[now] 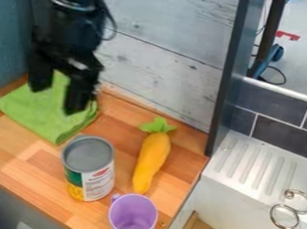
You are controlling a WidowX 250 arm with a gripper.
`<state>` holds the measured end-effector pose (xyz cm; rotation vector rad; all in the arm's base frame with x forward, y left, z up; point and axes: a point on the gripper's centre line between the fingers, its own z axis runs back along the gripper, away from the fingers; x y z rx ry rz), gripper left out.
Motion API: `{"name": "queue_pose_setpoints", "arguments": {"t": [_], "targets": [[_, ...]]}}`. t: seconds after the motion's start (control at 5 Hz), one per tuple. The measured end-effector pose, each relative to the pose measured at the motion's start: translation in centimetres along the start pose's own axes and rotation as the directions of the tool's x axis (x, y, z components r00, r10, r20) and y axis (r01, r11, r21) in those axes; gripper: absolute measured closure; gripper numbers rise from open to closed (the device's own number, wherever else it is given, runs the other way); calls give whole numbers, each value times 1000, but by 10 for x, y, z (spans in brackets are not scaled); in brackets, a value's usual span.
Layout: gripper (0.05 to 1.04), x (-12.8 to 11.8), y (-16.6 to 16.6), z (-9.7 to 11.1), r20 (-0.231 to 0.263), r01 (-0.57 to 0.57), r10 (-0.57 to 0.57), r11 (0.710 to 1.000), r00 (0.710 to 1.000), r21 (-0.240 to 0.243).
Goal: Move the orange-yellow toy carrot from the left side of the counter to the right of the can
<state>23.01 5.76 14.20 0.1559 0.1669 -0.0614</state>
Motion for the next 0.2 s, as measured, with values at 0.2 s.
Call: {"name": "queue_pose_setpoints", "arguments": {"t": [0.2], "targets": [[83, -15, 10, 2, -24, 3, -4, 999, 1000, -52]]}}
